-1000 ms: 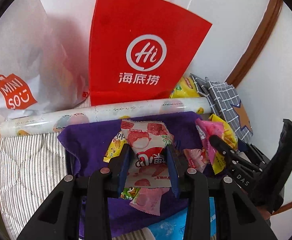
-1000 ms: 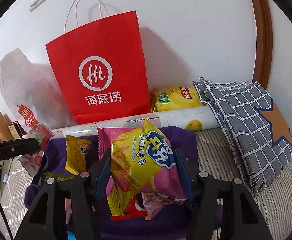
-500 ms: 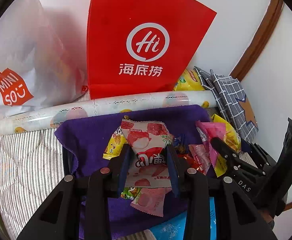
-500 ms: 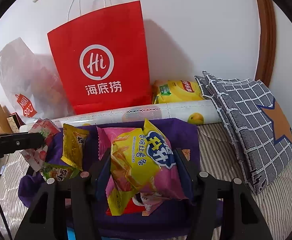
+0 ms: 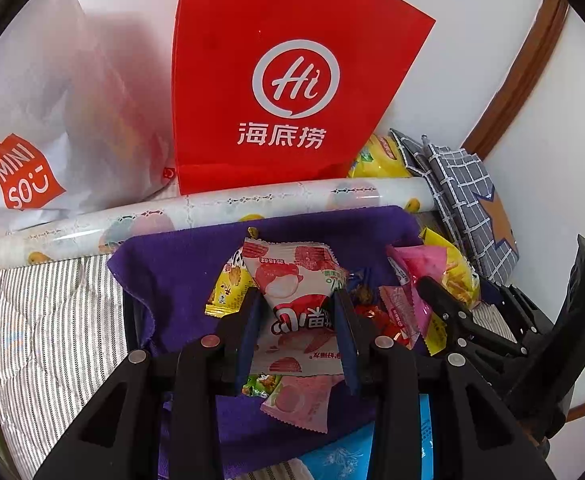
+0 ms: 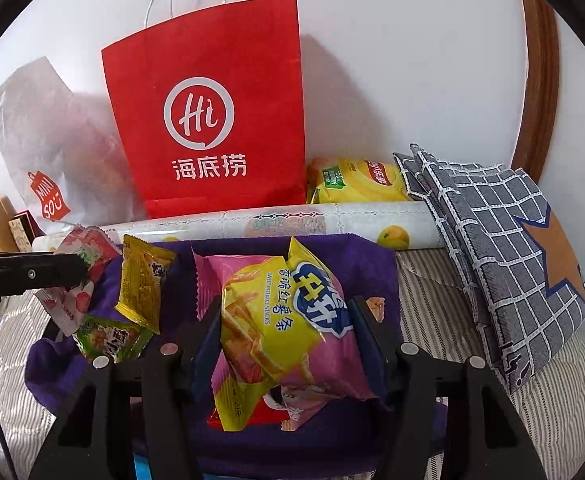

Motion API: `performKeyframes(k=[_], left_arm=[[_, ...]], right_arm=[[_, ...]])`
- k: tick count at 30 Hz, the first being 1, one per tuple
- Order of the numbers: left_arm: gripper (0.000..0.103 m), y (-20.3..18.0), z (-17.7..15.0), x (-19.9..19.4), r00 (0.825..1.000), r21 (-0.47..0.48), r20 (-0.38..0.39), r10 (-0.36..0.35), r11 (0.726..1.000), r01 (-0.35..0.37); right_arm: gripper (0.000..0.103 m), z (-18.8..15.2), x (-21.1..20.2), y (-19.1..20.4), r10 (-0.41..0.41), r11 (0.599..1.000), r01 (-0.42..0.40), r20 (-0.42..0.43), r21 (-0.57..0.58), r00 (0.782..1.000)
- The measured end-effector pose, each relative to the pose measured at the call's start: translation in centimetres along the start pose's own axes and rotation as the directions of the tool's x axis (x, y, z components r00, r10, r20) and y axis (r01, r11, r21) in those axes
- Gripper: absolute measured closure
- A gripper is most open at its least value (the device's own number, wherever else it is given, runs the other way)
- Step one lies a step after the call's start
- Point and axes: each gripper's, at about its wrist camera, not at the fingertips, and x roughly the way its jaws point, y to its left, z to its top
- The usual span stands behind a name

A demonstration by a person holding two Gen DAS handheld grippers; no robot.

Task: Organize snacks
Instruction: 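Open the left tool to drop the wrapper while the right tool drops the bag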

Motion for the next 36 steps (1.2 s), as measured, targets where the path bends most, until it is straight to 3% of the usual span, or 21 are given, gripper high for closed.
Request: performKeyframes(k=[23,36], left_arm=[[0.067,0.0,-0.1,0.6,1.000,0.008,-0.020,0.006,1.000,-0.006],[0.067,0.1,-0.6,2.4,0.996,0.015,-0.088,0.034,0.999,-0.033]], right_arm=[[0.042,0.3,-0.1,-0.1,0.006,1.000,-0.006,-0.007,0.001,1.000],[0.032,0.3,-0.4,-0.4,0.019,1.000,-0.018,-0.017,0.022,1.000]])
